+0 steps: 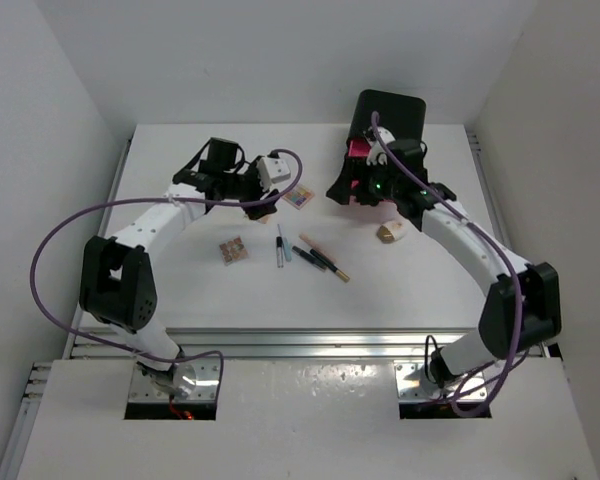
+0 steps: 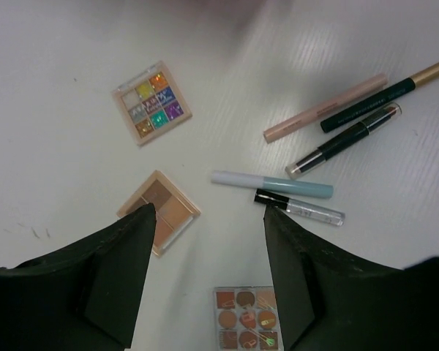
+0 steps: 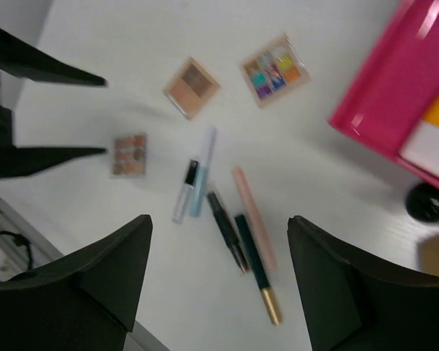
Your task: Organize the makeup
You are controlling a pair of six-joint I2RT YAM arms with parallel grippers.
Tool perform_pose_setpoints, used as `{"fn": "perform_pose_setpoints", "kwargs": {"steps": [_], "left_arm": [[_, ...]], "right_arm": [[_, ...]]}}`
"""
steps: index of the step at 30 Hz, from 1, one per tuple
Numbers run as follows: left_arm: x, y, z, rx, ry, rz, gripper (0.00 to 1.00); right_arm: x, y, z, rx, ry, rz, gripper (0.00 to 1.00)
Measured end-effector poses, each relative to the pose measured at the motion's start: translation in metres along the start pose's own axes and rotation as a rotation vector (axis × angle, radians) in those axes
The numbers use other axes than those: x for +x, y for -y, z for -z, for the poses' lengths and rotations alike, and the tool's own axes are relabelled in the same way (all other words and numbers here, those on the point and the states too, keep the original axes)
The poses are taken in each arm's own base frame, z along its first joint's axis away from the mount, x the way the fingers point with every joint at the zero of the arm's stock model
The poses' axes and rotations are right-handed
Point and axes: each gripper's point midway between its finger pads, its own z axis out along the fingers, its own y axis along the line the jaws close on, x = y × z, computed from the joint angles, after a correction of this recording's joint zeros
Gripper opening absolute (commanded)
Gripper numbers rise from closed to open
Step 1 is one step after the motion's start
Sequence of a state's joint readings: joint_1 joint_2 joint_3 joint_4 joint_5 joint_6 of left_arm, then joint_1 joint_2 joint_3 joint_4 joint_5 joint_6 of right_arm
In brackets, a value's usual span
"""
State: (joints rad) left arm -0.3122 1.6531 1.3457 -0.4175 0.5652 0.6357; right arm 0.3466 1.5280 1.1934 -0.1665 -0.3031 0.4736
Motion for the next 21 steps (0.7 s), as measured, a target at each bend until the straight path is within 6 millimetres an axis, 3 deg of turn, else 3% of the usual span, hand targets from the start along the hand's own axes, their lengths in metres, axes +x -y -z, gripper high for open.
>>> {"fn": "perform_pose_setpoints", "kwargs": {"steps": [7,11,16,18,21], "left_arm": [[0.034,0.006,0.004,-0.006,-0.056,0.105,0.71],[0.037,0.005,0.007,-0.024,-0.063,0.129,0.73],[0.035,0.004,0.009,-0.041,-0.055,0.134,0.75],[0.036,0.005,0.011,-0.045,-0.057,0.135,0.75],[0.039,0.006,0.012,-0.051,-0.062,0.134,0.75]], "right_arm": [[0.063,0.078,0.051,0.283,-0.061,-0.058,0.86],[0.090,0.119,0.079,0.492,-0.037,-0.122,0.90],[0.131,0.173,0.100,0.699,0.026,-0.297,0.83],[0.141,0.197,0.108,0.763,0.037,-0.372,0.83],[0.139,0.223,0.106,0.761,0.048,-0.434,0.82]]}}
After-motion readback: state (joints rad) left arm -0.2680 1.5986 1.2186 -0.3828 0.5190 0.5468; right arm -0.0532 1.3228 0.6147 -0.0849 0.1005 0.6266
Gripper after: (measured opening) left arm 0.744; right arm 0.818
